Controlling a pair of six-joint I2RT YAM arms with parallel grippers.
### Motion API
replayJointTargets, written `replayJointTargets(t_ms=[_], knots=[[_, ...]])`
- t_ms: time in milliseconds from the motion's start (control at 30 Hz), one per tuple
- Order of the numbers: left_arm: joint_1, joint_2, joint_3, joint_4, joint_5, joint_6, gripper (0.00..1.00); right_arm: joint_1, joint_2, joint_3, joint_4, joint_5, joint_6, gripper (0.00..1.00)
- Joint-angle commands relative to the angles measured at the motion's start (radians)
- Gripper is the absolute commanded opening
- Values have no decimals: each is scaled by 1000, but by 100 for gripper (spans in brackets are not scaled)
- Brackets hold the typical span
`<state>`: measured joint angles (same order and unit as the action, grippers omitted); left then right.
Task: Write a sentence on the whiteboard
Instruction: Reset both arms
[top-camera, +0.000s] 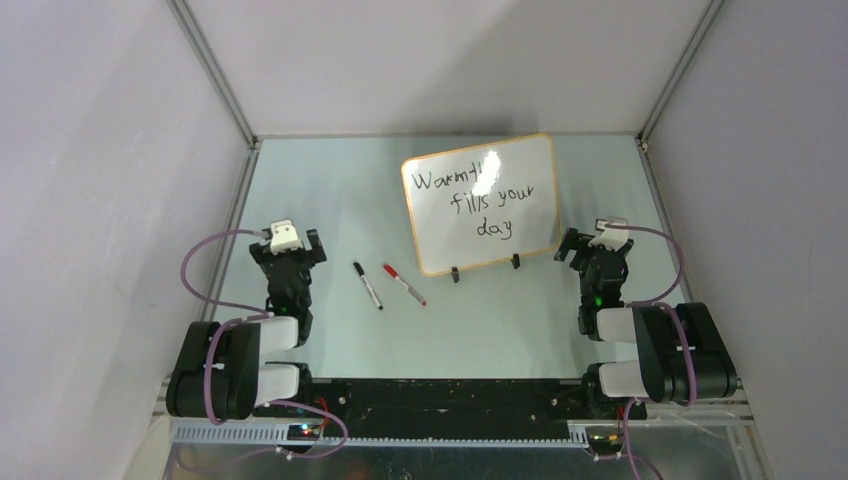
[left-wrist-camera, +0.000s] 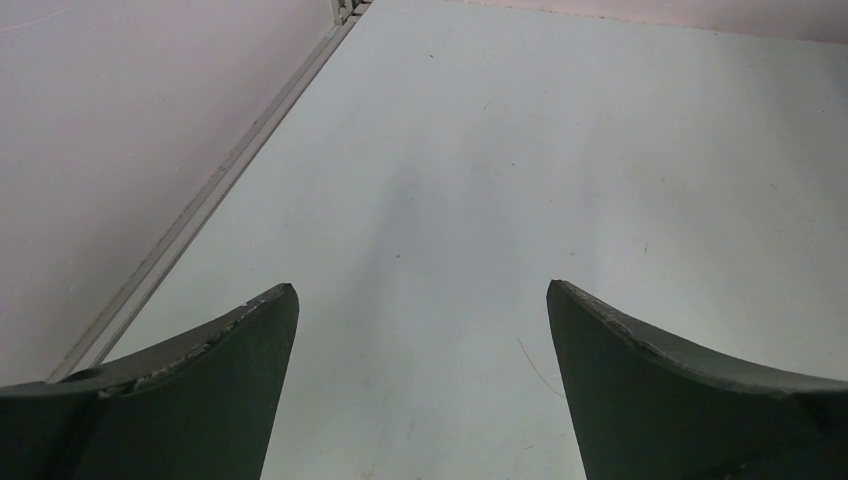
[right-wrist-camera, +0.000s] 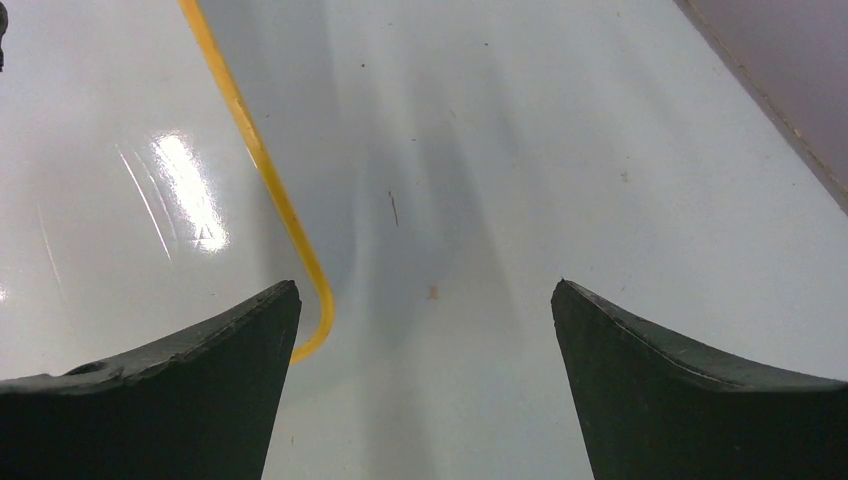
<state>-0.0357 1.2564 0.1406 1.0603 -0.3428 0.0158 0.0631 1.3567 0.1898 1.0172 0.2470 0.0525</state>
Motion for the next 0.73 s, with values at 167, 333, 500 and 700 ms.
replayJointTargets(t_ms=[167,333,500,700], knots=[[9,5,30,43,-2,-7,99,-3,1,22,31,12,5,100],[8,2,29,43,-2,-7,99,-3,1,23,31,12,5,100],[10,3,35,33,3,-7,99,-2,1,24,31,11,6,100],[32,2,48,-1,54,-8,99,-3,1,25,31,12,5,100]])
